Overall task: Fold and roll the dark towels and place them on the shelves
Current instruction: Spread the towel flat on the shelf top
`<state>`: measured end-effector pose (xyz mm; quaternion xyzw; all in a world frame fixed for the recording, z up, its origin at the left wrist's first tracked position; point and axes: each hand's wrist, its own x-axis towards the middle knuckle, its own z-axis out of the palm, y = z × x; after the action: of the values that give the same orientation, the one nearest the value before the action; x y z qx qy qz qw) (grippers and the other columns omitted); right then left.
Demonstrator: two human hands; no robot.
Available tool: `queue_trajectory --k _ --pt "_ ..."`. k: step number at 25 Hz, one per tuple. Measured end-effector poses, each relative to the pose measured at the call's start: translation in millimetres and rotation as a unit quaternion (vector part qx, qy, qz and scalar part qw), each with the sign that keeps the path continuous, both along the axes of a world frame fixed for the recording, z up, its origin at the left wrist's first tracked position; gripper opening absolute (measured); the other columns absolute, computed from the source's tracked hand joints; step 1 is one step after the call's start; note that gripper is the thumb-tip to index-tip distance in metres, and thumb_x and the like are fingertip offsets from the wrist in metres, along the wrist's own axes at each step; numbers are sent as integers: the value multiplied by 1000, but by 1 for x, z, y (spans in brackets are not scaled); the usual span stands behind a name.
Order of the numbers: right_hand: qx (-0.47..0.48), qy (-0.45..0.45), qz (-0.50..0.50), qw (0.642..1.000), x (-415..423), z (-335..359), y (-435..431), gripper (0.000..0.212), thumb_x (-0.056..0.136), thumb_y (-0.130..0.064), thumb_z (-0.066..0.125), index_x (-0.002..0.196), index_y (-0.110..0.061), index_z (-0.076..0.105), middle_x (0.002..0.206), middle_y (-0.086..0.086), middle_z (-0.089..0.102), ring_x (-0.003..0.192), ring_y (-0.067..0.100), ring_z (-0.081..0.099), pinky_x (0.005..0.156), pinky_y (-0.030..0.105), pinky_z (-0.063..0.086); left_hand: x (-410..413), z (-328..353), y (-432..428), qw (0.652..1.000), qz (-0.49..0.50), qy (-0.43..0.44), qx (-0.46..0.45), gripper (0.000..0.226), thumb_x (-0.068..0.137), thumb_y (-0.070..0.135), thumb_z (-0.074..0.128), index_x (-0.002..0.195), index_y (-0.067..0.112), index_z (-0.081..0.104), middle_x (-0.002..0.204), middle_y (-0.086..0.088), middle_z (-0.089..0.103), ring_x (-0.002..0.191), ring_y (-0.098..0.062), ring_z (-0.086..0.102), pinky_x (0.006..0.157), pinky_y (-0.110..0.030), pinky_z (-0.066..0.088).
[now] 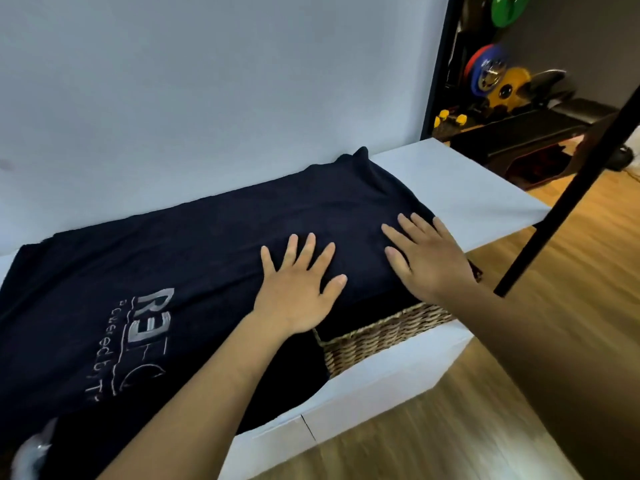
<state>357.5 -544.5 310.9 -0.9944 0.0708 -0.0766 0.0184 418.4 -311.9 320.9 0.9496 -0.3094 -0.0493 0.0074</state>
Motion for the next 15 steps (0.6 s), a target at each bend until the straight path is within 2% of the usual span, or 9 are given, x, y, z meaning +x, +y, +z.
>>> queue_trajectory --k 3,5,8,11,15 --pt "19 27 2 999 2 -2 -14 78 87 -64 -7 154 -36 20 163 2 18 151 25 11 123 41 7 8 2 -14 1000 -25 9 17 65 97 61 18 154 40 -3 164 5 -12 149 -21 -19 115 -61 -14" --pt "24 28 13 999 7 -2 -24 72 91 -67 2 154 -38 19 164 0 16 151 24 10 122 41 9 18 4 -24 999 -37 17 17 65 96 60 23 154 42 -1 164 7 -12 149 -20 -19 115 -60 -14" --pt "47 49 7 998 10 0 -41 66 95 -67 12 154 -39 16 165 -3 9 152 20 5 122 44 9 36 5 -40 999 -36 35 18 65 94 66 18 153 46 -1 163 8 -13 149 -19 -19 116 -57 -16" --pt "27 74 -4 997 8 4 -50 72 89 -70 0 155 -41 9 165 -4 2 152 21 0 120 56 -2 58 6 -65 998 -49 38 20 65 94 68 14 153 45 -1 164 5 -12 149 -20 -19 117 -55 -16" --pt "26 95 -2 995 8 9 -50 77 85 -70 -7 155 -40 4 165 -5 -3 152 20 -4 118 57 -9 107 7 -115 995 -90 42 5 64 95 67 15 154 42 2 164 4 -9 150 -18 -16 118 -55 -13"
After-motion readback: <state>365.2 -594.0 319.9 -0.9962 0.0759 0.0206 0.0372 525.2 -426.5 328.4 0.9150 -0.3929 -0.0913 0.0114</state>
